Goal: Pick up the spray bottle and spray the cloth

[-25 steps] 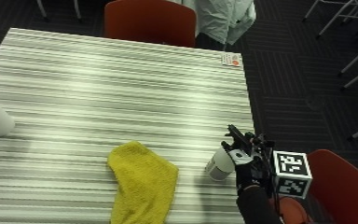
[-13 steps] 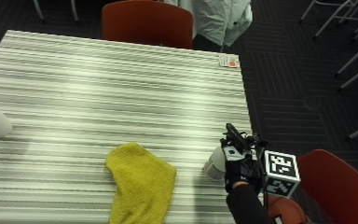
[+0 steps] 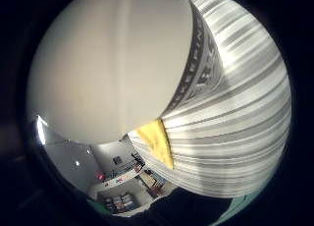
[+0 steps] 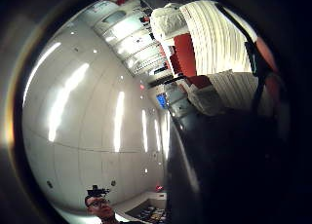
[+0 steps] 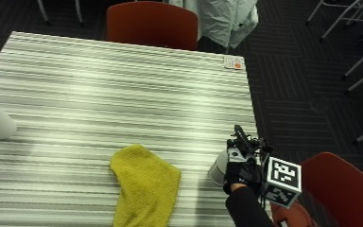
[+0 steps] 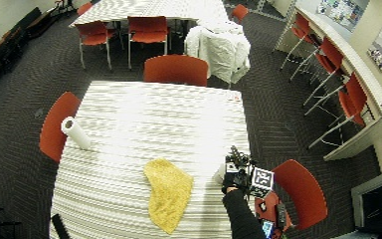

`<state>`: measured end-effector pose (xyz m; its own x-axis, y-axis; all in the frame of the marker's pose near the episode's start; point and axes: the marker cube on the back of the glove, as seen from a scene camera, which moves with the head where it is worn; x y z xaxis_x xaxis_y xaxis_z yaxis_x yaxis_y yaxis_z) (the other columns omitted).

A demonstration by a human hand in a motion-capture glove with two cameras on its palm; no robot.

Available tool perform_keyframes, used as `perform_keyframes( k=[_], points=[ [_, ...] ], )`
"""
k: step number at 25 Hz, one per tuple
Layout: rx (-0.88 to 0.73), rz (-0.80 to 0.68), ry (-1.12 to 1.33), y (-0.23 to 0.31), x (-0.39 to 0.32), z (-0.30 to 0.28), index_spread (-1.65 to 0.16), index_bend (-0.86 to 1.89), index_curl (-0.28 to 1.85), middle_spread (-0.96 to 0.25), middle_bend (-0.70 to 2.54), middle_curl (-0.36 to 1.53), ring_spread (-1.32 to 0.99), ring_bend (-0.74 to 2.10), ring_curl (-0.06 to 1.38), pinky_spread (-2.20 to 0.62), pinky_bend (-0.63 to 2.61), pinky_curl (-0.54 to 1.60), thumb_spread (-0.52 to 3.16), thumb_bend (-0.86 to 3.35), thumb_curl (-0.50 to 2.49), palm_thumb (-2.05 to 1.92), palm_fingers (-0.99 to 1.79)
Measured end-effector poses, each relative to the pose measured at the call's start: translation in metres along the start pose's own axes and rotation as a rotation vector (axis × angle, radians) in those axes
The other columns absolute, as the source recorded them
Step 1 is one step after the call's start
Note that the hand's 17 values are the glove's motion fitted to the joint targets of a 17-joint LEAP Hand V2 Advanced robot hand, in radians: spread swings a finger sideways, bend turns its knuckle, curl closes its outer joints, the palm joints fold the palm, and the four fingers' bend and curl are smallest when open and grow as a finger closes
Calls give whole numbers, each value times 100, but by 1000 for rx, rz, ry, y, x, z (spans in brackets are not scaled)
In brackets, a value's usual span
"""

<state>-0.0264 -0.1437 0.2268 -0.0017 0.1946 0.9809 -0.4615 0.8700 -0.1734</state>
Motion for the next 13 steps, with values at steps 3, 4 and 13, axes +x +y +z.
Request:
perform_keyframes(
  k=[3, 4, 13],
  points=[
    [7, -14, 39, 1, -3, -6, -20, 56, 51, -3, 61, 50, -8, 46, 40, 9, 5, 9, 118, 9, 62, 118, 57],
    [14, -21, 49, 2, -4, -9, -20, 56, 51, -3, 61, 51, -8, 46, 40, 8, 7, 9, 118, 9, 62, 118, 58],
    [60, -123, 39, -6, -61, -18, -18, 51, 52, -2, 60, 52, -9, 52, 43, 5, 12, 11, 115, 6, 63, 118, 69]
  ],
)
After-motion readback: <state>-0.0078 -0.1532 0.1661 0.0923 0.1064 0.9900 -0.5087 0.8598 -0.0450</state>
